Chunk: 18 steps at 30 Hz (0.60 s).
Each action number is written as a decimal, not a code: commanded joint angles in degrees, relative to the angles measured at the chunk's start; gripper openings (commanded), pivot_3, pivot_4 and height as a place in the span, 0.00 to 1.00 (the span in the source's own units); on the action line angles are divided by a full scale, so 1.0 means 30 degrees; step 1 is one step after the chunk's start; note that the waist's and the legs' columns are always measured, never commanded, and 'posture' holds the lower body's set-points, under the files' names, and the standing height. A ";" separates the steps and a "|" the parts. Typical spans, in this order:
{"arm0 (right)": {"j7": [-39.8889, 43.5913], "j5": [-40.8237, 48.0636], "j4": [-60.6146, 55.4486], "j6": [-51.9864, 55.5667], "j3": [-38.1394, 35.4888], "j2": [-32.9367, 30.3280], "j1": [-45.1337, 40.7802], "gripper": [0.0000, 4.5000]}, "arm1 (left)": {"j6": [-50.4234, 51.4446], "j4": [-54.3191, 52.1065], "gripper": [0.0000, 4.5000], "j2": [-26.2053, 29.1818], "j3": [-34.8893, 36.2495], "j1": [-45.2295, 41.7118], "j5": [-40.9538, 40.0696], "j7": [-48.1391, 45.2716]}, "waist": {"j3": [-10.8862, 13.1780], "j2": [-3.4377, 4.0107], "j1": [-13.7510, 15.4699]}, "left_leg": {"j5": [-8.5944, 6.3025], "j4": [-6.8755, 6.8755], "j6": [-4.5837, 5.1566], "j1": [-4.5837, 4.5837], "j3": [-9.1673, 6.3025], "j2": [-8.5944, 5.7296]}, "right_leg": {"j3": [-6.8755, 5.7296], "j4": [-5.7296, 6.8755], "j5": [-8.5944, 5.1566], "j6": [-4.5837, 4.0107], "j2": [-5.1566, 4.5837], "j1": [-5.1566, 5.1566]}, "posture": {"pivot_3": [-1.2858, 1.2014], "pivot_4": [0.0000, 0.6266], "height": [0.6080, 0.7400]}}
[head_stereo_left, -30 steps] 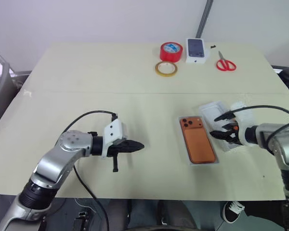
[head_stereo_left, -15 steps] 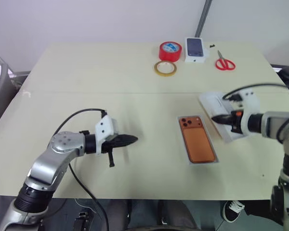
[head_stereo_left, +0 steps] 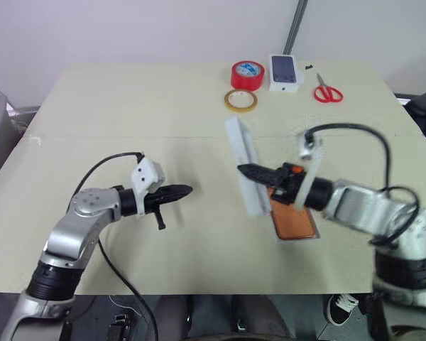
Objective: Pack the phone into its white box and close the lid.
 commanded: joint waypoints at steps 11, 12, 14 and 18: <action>0.0461 0.0593 0.0396 0.0820 -0.0644 -0.6242 -0.0153 0.54 | -0.0148 0.1565 0.00 -0.4559 -0.3400 -0.3450 0.1715 0.1900 | 0.0007 0.0020 0.0137 | 0.0001 0.0019 -0.0001 0.0007 0.0016 -0.0017 | 0.0011 -0.0005 0.0000 0.0000 -0.0001 0.0021 | 0.52 0.24 1.00; 0.1085 0.0593 0.0634 0.1238 -0.0692 -0.7461 -0.0619 0.64 | -0.0136 0.1841 0.00 -0.4961 -0.3693 -0.3716 0.1857 0.1963 | 0.0002 0.0012 0.0140 | 0.0000 0.0017 0.0000 0.0007 0.0021 -0.0018 | 0.0015 -0.0006 0.0000 0.0000 0.0001 0.0016 | 0.52 0.24 1.00; 0.2049 0.0593 0.1178 0.1689 -0.0914 -0.9128 -0.1199 0.64 | -0.0086 0.2496 0.00 -0.5717 -0.4492 -0.4227 0.2359 0.2146 | 0.0002 0.0014 0.0119 | 0.0000 0.0007 0.0001 0.0006 0.0009 -0.0005 | 0.0013 -0.0013 -0.0001 -0.0001 0.0024 0.0016 | 0.52 0.24 1.00; 0.3681 -0.0896 0.1731 0.2600 -0.1162 -1.2323 -0.1845 0.64 | -0.0242 0.3537 0.00 -0.7011 -0.5628 -0.4930 0.3168 0.2411 | 0.0006 0.0015 0.0164 | -0.0001 0.0009 0.0002 -0.0002 0.0010 -0.0006 | 0.0016 -0.0022 -0.0001 -0.0002 0.0025 0.0020 | 0.52 0.24 1.00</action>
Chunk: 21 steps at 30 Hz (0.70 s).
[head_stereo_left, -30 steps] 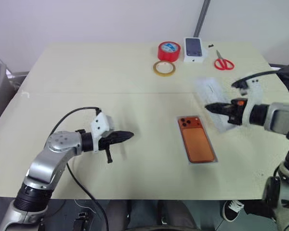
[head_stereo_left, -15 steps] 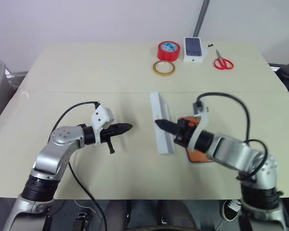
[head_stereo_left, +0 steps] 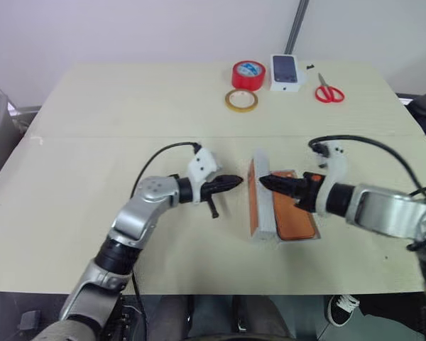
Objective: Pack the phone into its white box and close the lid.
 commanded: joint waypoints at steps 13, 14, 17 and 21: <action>0.9617 -1.4100 -0.1698 0.0411 0.0082 -0.4302 0.0948 0.01 | 0.0529 0.1061 0.00 -0.1903 -0.0358 -0.1050 0.0677 0.0741 | -0.0001 0.0007 0.0027 | 0.0000 0.0005 0.0000 -0.0001 -0.0001 -0.0003 | 0.0003 -0.0001 0.0000 0.0000 -0.0007 -0.0002 | 0.52 0.24 1.00; 1.0262 -1.5211 -0.1940 0.0221 0.0374 -0.4502 0.1243 0.01 | 0.0712 0.0735 0.00 -0.1503 -0.0101 -0.0940 0.0637 0.0671 | -0.0001 0.0005 0.0027 | 0.0000 0.0005 0.0000 -0.0001 -0.0001 -0.0005 | 0.0003 0.0000 0.0000 0.0000 -0.0007 -0.0005 | 0.52 0.24 1.00; 1.1898 -1.7983 -0.2412 -0.0384 0.1203 -0.4884 0.1996 0.01 | 0.1321 -0.0046 0.00 -0.0232 0.0261 -0.0635 0.0612 0.0326 | -0.0003 0.0010 -0.0027 | 0.0000 0.0002 0.0000 0.0007 -0.0006 0.0003 | 0.0006 0.0000 0.0000 0.0000 0.0002 -0.0004 | 0.52 0.24 1.00; 1.3455 -2.0784 -0.2671 -0.1024 0.2098 -0.4468 0.2401 0.01 | 0.1986 -0.0640 0.00 0.1474 0.0057 -0.0213 0.0650 -0.0513 | -0.0002 0.0012 0.0001 | 0.0001 0.0002 -0.0002 0.0008 -0.0005 -0.0003 | 0.0006 0.0000 0.0000 0.0000 -0.0007 -0.0003 | 0.52 0.24 1.00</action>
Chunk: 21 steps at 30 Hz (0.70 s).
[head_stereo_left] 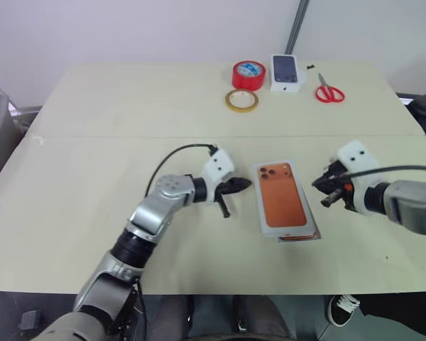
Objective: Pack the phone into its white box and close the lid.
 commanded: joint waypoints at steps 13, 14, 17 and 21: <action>0.3392 -0.5977 -0.0499 -0.0435 0.0781 0.2221 -0.0563 0.01 | -0.0430 0.2185 0.00 -0.2361 -0.2172 -0.1502 0.1453 -0.0312 | 0.0002 -0.0005 0.0426 | 0.0000 0.0026 0.0000 -0.0004 0.0001 -0.0015 | -0.0001 0.0001 0.0000 0.0001 -0.0009 0.0006 | 0.52 0.24 1.00; 0.3525 -0.6173 -0.0571 -0.0391 0.0686 0.2241 -0.0489 0.01 | -0.0368 0.2168 0.00 -0.2541 -0.2150 -0.1563 0.1366 -0.0378 | 0.0001 -0.0004 0.0399 | 0.0000 0.0026 0.0000 -0.0004 0.0001 -0.0014 | -0.0001 0.0002 0.0000 0.0000 -0.0008 0.0006 | 0.52 0.24 1.00; 0.3908 -0.6565 -0.0829 -0.0250 0.0313 0.2291 -0.0186 0.01 | -0.0125 0.1822 0.00 -0.2757 -0.2221 -0.1558 0.1173 -0.0718 | 0.0002 -0.0005 0.0407 | 0.0000 0.0024 0.0000 -0.0003 0.0000 -0.0010 | -0.0001 0.0007 0.0000 0.0001 -0.0004 0.0004 | 0.52 0.24 1.00; 0.4383 -0.7086 -0.1301 -0.0102 -0.0152 0.2284 0.0363 0.01 | -0.0157 0.1406 0.00 -0.2795 -0.2497 -0.1352 0.1219 -0.1148 | 0.0002 -0.0004 0.0418 | 0.0000 0.0025 -0.0001 -0.0003 0.0000 -0.0012 | -0.0001 0.0007 0.0000 0.0001 -0.0007 0.0006 | 0.52 0.24 1.00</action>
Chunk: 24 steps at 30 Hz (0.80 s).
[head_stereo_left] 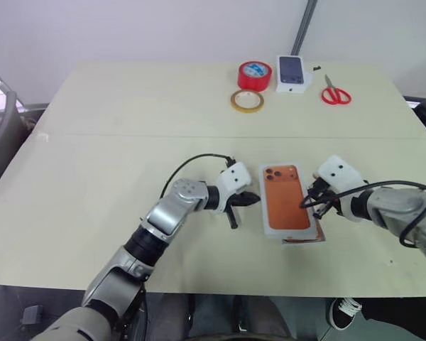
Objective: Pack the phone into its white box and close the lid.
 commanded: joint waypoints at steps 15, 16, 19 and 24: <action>0.1297 -0.2186 -0.1156 0.0131 -0.2179 0.0365 0.2135 0.01 | -0.0106 -0.1340 0.00 -0.1021 -0.0738 -0.0512 -0.0082 -0.0616 | -0.0001 0.0001 0.0009 | 0.0001 0.0005 0.0000 0.0003 0.0000 -0.0002 | 0.0001 0.0001 0.0000 0.0000 0.0002 0.0006 | 0.52 0.24 1.00; 0.1348 -0.2286 -0.1161 0.0115 -0.2235 0.0395 0.2222 0.01 | -0.0102 -0.1362 0.00 -0.1029 -0.0786 -0.0516 -0.0092 -0.0650 | -0.0001 0.0001 0.0011 | 0.0000 0.0005 -0.0001 0.0003 -0.0001 -0.0002 | 0.0001 0.0001 0.0000 0.0000 0.0002 0.0006 | 0.52 0.24 1.00; 0.1459 -0.2567 -0.1158 0.0133 -0.2386 0.0548 0.2433 0.01 | -0.0082 -0.1441 0.00 -0.1021 -0.0910 -0.0471 -0.0110 -0.0762 | -0.0001 0.0001 0.0015 | 0.0001 0.0005 -0.0001 0.0003 -0.0001 -0.0002 | 0.0000 0.0001 0.0000 0.0000 0.0002 0.0007 | 0.52 0.24 1.00; 0.1653 -0.2896 -0.1253 0.0236 -0.2563 0.0781 0.2687 0.01 | -0.0083 -0.1412 0.00 -0.0996 -0.0958 -0.0405 -0.0057 -0.0763 | -0.0001 0.0001 0.0020 | 0.0001 0.0006 -0.0001 0.0003 -0.0001 -0.0004 | 0.0001 0.0001 0.0000 0.0000 0.0001 0.0008 | 0.52 0.24 1.00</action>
